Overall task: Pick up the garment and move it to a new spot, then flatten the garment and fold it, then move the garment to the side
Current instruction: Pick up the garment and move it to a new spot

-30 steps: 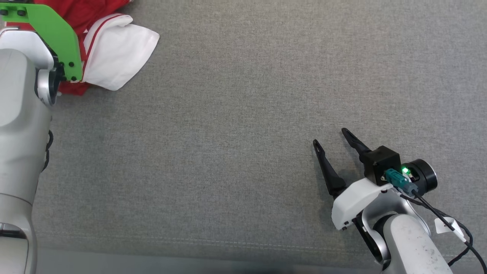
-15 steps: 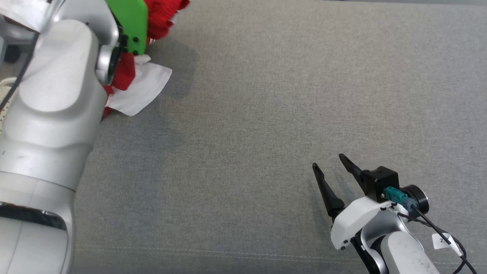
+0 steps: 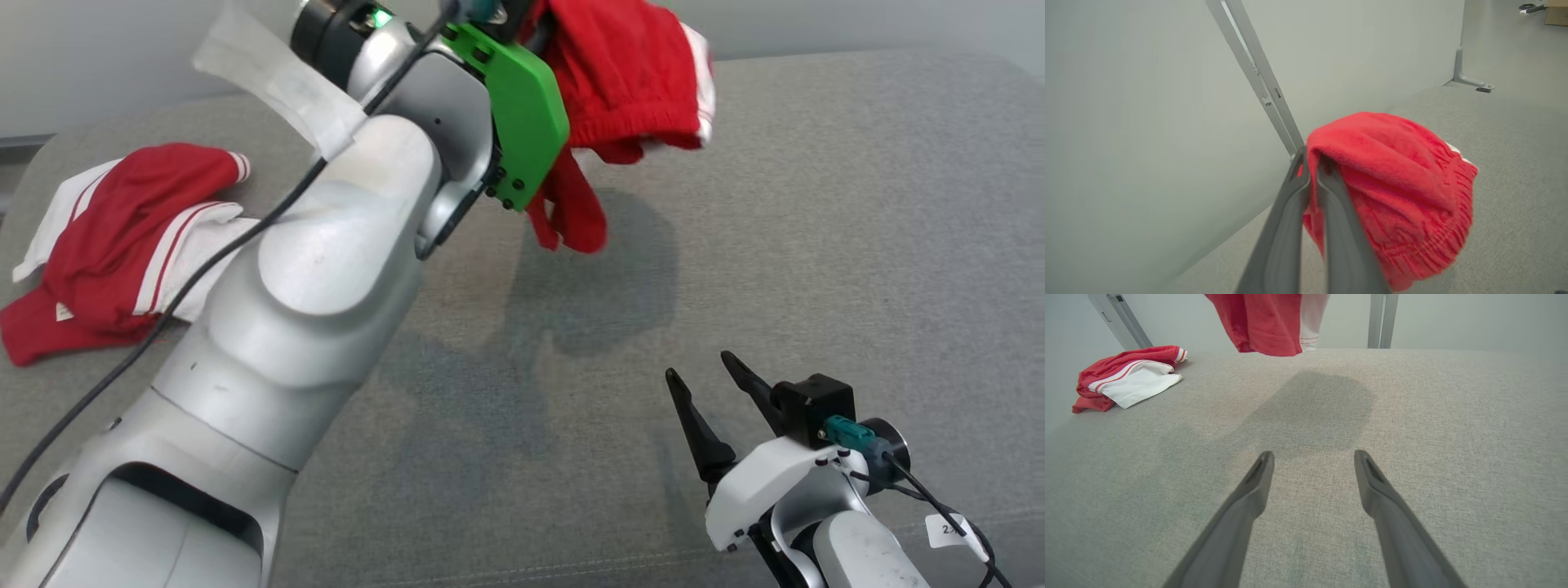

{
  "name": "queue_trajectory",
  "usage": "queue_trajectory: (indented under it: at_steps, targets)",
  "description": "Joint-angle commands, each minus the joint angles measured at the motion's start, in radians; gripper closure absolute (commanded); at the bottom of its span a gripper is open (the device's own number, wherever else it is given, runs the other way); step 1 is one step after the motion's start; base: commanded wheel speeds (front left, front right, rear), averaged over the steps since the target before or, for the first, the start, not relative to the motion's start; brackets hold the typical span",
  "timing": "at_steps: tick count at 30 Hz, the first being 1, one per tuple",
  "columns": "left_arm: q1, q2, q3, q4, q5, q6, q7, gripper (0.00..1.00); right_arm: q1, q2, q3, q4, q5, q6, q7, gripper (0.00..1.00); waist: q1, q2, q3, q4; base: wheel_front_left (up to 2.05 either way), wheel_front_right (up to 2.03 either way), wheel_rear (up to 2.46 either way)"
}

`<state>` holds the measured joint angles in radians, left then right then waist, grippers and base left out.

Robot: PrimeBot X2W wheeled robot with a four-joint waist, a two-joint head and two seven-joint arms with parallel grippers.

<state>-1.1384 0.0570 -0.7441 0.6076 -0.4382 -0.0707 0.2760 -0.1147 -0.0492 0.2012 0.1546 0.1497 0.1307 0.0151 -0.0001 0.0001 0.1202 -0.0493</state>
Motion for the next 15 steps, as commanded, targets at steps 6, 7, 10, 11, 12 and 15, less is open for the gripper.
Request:
queue_trajectory:
  at_steps: [6, 7, 10, 11, 12, 15]
  targets:
    - [0.066, -0.004, -0.080, -0.104, -0.084, 0.000, -0.045, 1.00, 0.003, -0.002, -0.024, 0.002, 0.007, 0.000, -0.013, 0.00, 0.0001, -0.0001, 0.014, -0.117, 0.00, 0.00, 0.00]
    - [0.077, -0.004, -0.087, -0.112, -0.105, 0.009, -0.050, 1.00, -0.003, -0.002, -0.028, 0.002, 0.009, 0.000, -0.015, 0.00, 0.0001, -0.0001, 0.022, -0.125, 0.00, 0.00, 0.00]
    - [0.122, -0.002, -0.087, -0.097, -0.152, 0.037, -0.058, 1.00, -0.017, -0.001, -0.033, 0.004, 0.017, 0.000, -0.025, 0.00, 0.0001, -0.0001, 0.042, -0.143, 0.00, 0.00, 0.00]
    - [0.135, -0.001, -0.087, -0.081, -0.156, 0.045, -0.058, 1.00, -0.018, -0.001, -0.035, 0.004, 0.018, 0.000, -0.027, 0.00, 0.0001, -0.0001, 0.048, -0.146, 0.00, 0.00, 0.00]
    - [0.152, 0.010, -0.081, -0.064, -0.162, 0.053, -0.065, 1.00, -0.020, -0.002, -0.036, 0.005, 0.020, 0.000, -0.030, 0.00, 0.0001, -0.0001, 0.053, -0.147, 0.00, 0.00, 0.00]
    - [0.196, 0.057, -0.066, -0.001, -0.161, 0.079, -0.083, 1.00, -0.028, -0.002, -0.040, 0.013, 0.024, 0.000, -0.039, 0.00, 0.0001, -0.0001, 0.061, -0.148, 0.00, 0.00, 0.00]
